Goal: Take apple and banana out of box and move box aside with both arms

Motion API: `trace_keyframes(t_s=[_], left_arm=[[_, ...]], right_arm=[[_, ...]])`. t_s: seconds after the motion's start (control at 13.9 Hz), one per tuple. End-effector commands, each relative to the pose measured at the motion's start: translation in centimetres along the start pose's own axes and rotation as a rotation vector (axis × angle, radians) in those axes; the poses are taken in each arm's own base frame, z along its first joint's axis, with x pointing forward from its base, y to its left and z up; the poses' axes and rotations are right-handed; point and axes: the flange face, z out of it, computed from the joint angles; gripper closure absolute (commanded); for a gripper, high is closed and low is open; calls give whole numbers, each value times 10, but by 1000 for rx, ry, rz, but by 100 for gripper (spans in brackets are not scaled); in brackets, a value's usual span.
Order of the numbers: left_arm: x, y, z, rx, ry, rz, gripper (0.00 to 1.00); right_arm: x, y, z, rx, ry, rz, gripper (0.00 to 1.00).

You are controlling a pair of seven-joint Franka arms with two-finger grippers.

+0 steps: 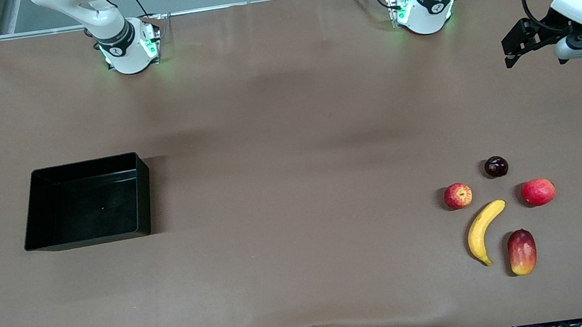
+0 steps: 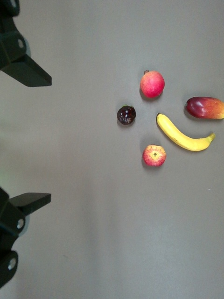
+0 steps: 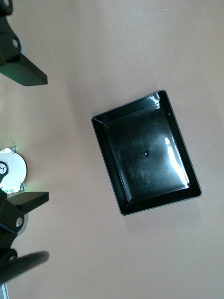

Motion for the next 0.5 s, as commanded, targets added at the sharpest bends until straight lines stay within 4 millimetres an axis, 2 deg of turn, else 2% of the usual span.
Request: trace_keyframes(t_s=[0.0, 0.07, 0.22, 0.43], left_arm=[[-7, 1, -6, -29, 18, -13, 0], [-7, 0, -7, -43, 19, -16, 0], [-3, -7, -10, -50, 25, -27, 0], [-3, -9, -12, -49, 29, -42, 0]], right_arm=[[-7, 7, 1, -10, 15, 9, 0], [-7, 5, -1, -13, 19, 0, 0], [-3, 7, -19, -12, 54, 6, 0], [-7, 0, -13, -58, 30, -12, 0]])
